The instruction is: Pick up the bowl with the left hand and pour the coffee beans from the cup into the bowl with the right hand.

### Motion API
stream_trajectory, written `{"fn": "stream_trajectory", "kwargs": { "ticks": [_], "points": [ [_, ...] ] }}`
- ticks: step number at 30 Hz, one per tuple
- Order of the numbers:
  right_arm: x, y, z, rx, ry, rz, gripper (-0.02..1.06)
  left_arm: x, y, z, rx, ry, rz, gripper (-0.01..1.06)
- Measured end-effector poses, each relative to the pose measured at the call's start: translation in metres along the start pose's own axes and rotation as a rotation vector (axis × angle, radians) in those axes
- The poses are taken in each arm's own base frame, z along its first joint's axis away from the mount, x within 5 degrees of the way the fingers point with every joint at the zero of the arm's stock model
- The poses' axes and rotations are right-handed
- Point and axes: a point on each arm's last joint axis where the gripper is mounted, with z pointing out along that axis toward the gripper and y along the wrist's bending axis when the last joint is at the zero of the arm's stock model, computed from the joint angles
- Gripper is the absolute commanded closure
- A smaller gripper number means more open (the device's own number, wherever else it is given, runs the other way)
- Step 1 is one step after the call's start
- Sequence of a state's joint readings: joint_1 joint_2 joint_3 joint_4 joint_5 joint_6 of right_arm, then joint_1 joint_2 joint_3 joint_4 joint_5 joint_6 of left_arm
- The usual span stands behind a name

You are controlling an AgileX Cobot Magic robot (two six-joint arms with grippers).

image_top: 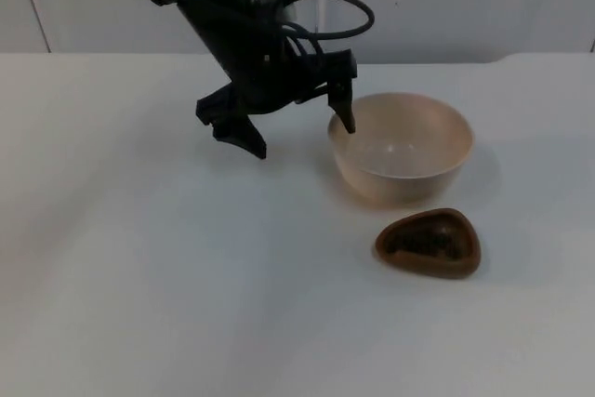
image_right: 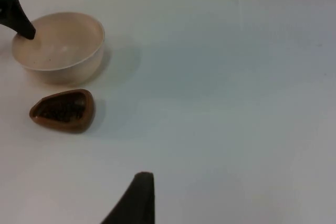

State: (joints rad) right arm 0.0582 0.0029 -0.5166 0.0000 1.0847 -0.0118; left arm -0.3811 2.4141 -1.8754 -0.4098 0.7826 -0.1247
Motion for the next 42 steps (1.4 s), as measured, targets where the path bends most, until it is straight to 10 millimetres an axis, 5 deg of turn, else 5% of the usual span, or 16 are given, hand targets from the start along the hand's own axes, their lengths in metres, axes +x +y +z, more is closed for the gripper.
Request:
{"fn": "stream_trajectory", "kwargs": {
  "ticks": [10,15,20,21,26,34,42],
  "points": [
    [0.000,0.000,0.000,0.000,0.000,0.004,-0.01,0.001,0.002,0.005,-0.001,0.003,0.014,0.06],
    [0.000,0.000,0.000,0.000,0.000,0.004,-0.01,0.001,0.002,0.005,-0.001,0.003,0.022,0.21],
    [0.000,0.000,0.000,0.000,0.000,0.004,-0.01,0.001,0.000,0.005,0.019,0.005,0.015,0.57],
    [0.000,0.000,0.000,0.000,0.000,0.004,-0.01,0.001,-0.001,0.005,0.026,0.006,0.010,0.57],
    [0.000,0.000,0.000,0.000,0.000,0.004,-0.01,0.001,-0.003,0.005,0.057,0.013,-0.020,1.04],
    [0.000,0.000,0.000,0.000,0.000,0.004,-0.01,0.001,-0.008,0.003,0.101,0.015,-0.061,1.05],
    [0.000,-0.001,0.000,0.010,0.000,-0.001,-0.01,-0.003,-0.028,-0.032,0.148,-0.020,-0.037,1.05]
  ]
}}
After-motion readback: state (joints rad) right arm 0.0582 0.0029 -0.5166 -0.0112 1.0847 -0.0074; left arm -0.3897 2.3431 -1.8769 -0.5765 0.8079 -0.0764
